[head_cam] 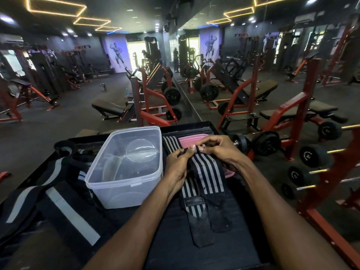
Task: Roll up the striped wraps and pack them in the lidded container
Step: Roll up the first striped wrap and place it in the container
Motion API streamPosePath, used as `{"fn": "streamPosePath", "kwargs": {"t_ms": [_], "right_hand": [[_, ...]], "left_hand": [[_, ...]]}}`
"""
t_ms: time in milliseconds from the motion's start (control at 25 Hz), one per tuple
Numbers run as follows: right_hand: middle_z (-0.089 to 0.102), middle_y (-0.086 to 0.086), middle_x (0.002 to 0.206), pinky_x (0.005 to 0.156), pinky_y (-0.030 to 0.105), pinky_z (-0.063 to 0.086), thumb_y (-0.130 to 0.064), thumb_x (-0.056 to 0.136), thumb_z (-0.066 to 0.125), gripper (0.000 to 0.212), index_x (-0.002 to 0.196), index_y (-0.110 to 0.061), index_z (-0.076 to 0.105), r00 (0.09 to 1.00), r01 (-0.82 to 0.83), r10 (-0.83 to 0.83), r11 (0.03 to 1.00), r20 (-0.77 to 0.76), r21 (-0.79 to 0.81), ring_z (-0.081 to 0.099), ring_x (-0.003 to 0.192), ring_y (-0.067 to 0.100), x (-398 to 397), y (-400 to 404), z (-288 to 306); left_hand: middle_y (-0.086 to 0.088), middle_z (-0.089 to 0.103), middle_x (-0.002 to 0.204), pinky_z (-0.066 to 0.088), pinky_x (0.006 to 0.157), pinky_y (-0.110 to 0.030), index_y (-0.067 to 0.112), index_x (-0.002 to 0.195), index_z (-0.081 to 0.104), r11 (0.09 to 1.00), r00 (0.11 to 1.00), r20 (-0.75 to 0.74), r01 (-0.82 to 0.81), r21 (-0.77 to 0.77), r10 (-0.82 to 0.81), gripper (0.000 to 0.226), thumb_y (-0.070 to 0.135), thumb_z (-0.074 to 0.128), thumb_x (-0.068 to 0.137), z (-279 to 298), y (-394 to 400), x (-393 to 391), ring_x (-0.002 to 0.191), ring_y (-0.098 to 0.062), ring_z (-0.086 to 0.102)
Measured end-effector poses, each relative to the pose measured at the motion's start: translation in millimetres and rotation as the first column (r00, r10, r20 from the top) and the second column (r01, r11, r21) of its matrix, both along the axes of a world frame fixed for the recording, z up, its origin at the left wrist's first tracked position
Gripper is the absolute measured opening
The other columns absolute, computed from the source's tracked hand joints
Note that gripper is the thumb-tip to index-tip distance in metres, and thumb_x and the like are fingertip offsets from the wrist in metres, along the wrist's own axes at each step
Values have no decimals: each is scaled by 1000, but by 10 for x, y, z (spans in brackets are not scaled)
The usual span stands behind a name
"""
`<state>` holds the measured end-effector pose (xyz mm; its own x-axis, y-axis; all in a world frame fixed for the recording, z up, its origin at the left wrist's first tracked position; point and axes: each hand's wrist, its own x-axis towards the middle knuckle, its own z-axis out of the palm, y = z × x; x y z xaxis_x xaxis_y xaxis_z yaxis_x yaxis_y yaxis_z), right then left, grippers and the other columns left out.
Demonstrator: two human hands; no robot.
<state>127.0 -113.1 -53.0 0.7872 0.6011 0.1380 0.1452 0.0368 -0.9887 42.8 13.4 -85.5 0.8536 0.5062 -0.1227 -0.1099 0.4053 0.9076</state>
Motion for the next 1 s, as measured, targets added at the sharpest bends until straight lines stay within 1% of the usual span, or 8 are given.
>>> {"fn": "streamPosePath", "kwargs": {"t_ms": [80,200,320,400,520,680,880,1000], "right_hand": [[71,5,77,60,18,52,8,85,68,16,91,-6,73,997,-22,20,999,-79,-26,66,67,10,-10,8,4],[73,5,76,61,21,54,3,87,68,11,90,-6,73,993,-24,17,998,-117,-61,69,69,12,-2,6,-13],[74,16,90,75,31,59,8,82,71,19,96,-4,75,997,32,-34,999,-71,-29,71,83,21,16,5,-19],[73,17,90,75,29,60,14,79,70,24,98,-1,73,998,36,-36,999,-52,10,71,81,20,9,11,-16],[74,10,80,67,25,59,16,79,67,24,92,-3,73,992,11,-3,998,-129,59,71,73,17,-7,28,-10],[72,8,76,62,25,57,-1,88,68,6,86,-5,73,972,-28,40,998,-234,54,70,68,16,-4,60,-35],[73,8,80,66,24,56,14,84,64,20,91,-3,73,994,31,-20,995,-106,96,71,75,15,8,73,-56],[72,10,83,66,27,57,15,84,64,21,93,-4,70,983,-4,26,993,-180,118,71,76,19,17,97,-75]], "left_hand": [[-18,76,97,53,99,-53,13,86,74,992,998,-6,-56,115,57,10,7,80,79,-19,31,6,100,-36,72],[-15,77,99,56,95,-51,21,87,75,977,997,1,-81,196,83,23,1,80,76,-41,49,8,101,-35,72],[-18,74,99,57,93,-48,11,105,66,999,999,12,-34,27,34,31,4,80,79,-18,18,12,93,-30,73],[-20,72,97,57,92,-47,2,108,62,996,1000,20,-19,-85,21,30,6,77,82,3,3,15,87,-29,72],[-19,73,94,54,97,-50,6,93,71,998,998,26,-61,3,61,14,3,78,80,1,25,12,90,-31,70],[-10,75,92,54,98,-48,19,82,74,980,992,35,-128,152,124,22,-1,81,75,-8,42,7,91,-26,70],[-29,70,113,51,100,-56,-5,114,66,996,999,52,6,-90,-2,35,7,77,82,15,-16,10,103,-38,68],[-23,75,100,53,98,-55,4,96,73,999,998,24,-53,8,52,16,5,78,81,3,-6,-8,98,-37,71]]}}
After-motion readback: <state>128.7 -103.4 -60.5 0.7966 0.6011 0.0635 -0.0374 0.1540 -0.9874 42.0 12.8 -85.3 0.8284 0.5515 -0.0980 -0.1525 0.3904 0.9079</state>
